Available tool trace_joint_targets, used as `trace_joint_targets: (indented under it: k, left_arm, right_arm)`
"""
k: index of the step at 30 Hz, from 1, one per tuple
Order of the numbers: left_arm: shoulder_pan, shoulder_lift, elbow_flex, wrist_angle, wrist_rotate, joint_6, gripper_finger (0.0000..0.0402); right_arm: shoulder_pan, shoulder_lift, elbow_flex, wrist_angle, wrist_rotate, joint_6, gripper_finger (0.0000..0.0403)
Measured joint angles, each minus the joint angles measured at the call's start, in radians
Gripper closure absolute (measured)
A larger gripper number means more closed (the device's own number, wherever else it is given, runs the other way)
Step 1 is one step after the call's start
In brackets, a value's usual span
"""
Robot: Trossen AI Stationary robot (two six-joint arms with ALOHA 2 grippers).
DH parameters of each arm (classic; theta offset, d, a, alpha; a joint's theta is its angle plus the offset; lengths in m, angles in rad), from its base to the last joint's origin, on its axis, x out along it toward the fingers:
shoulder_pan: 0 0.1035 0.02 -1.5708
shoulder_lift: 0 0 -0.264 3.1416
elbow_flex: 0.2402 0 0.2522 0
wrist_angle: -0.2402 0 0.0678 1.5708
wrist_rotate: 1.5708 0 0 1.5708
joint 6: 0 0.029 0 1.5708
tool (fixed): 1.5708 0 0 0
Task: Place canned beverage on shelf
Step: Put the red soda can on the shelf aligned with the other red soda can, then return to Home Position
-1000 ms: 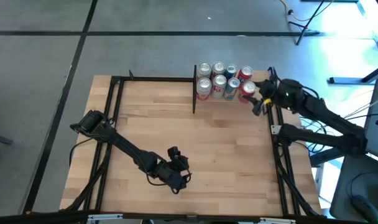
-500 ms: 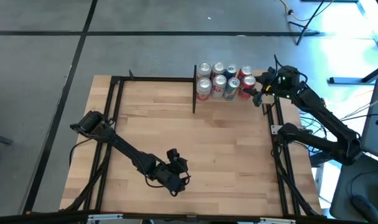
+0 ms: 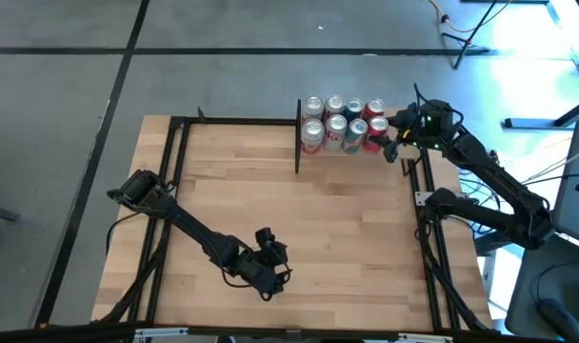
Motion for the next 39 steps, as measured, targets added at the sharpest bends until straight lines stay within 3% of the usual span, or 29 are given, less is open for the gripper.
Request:
trace_joint_targets:
  k: [6,8,15,18,23,26,29,36,39]
  left_arm:
    - [0.0,0.0,0.0,0.0,0.0,0.0,0.0069]
    - [0.0,0.0,0.0,0.0,0.0,0.0,0.0069]
    - [0.0,0.0,0.0,0.0,0.0,0.0,0.0069]
    - [0.0,0.0,0.0,0.003,-0.001,0.005,0.0069]
    - [0.015,0.0,0.001,0.109,-0.053,0.034,0.0069]
    - [0.035,-0.001,0.002,0.135,-0.034,0.046,0.0076]
    - [0.043,-0.001,0.002,0.185,-0.01,0.12,0.0102]
    - [0.042,-0.043,0.002,0.274,0.009,0.346,0.0208]
    - [0.031,-0.09,0.001,0.264,0.005,0.455,0.0257]
  right_arm:
    - [0.0,-0.005,0.0,0.0,-0.001,0.013,0.0031]
    - [0.0,-0.011,0.008,-0.003,-0.001,0.02,0.0014]
    - [0.001,-0.056,0.13,-0.081,-0.003,0.021,0.0036]
    - [0.013,-0.063,0.199,-0.105,-0.064,0.059,0.0042]
    - [0.127,-0.061,0.246,-0.091,-0.122,0.149,0.0058]
    - [0.248,-0.059,0.228,-0.043,-0.114,0.181,0.0097]
    - [0.382,-0.059,0.19,-0.016,-0.043,0.2,0.0164]
    - [0.645,-0.061,0.077,0.008,0.178,0.234,0.035]
    - [0.733,-0.083,-0.002,0.064,0.192,0.242,0.0394]
